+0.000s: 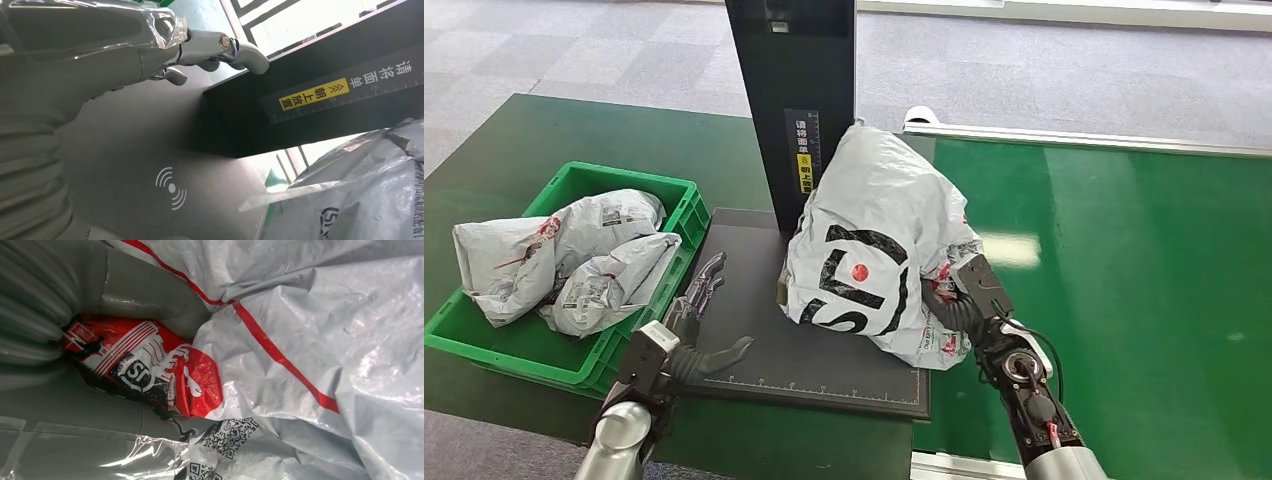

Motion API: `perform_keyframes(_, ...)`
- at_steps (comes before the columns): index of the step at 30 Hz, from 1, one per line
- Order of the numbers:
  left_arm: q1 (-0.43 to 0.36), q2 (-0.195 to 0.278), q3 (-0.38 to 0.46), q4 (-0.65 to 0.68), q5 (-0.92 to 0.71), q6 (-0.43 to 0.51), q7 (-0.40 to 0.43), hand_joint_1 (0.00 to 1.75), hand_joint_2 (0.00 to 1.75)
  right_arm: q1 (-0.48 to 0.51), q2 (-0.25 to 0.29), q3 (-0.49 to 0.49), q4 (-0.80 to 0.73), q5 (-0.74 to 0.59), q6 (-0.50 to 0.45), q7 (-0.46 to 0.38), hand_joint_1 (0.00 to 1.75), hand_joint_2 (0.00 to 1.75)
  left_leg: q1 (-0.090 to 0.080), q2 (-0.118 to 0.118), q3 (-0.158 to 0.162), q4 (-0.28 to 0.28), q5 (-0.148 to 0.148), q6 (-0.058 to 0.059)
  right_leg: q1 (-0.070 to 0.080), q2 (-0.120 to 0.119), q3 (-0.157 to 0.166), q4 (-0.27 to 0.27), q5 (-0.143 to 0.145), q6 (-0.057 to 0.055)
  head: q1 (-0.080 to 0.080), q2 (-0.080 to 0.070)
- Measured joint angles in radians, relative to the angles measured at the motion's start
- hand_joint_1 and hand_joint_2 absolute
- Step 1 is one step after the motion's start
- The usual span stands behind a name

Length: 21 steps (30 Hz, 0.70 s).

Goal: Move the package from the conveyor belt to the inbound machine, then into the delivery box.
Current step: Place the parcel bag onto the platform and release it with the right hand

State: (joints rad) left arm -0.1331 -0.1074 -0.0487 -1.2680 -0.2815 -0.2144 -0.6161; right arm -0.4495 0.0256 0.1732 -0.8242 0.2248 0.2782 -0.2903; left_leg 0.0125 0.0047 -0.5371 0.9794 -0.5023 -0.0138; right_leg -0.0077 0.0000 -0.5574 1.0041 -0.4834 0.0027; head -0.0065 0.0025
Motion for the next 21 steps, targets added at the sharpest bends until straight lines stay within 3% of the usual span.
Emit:
perform_keyframes(11,-0.007,0.005,-0.009,0.007,0.010,0.003,0.002,0.00,1.75,-0.028,-0.013,0.091,0.051,0.145,-0.024,0.044,1.75,1.75,0.000,0.000,0.000,0.000,0.000,0.000,0.000,0.000,0.000,0.000,0.000,0.000,0.000,0.000)
perform_keyframes(21,-0.037,0.009,-0.024,0.035,0.017,0.004,0.006,0.00,1.75,-0.089,-0.034,0.196,0.124,0.215,0.074,0.014,1.75,1.75,0.000,0.002,0.004,0.000,0.000,0.000,0.000,0.001,0.002,0.000,0.000,0.000,0.000,0.000)
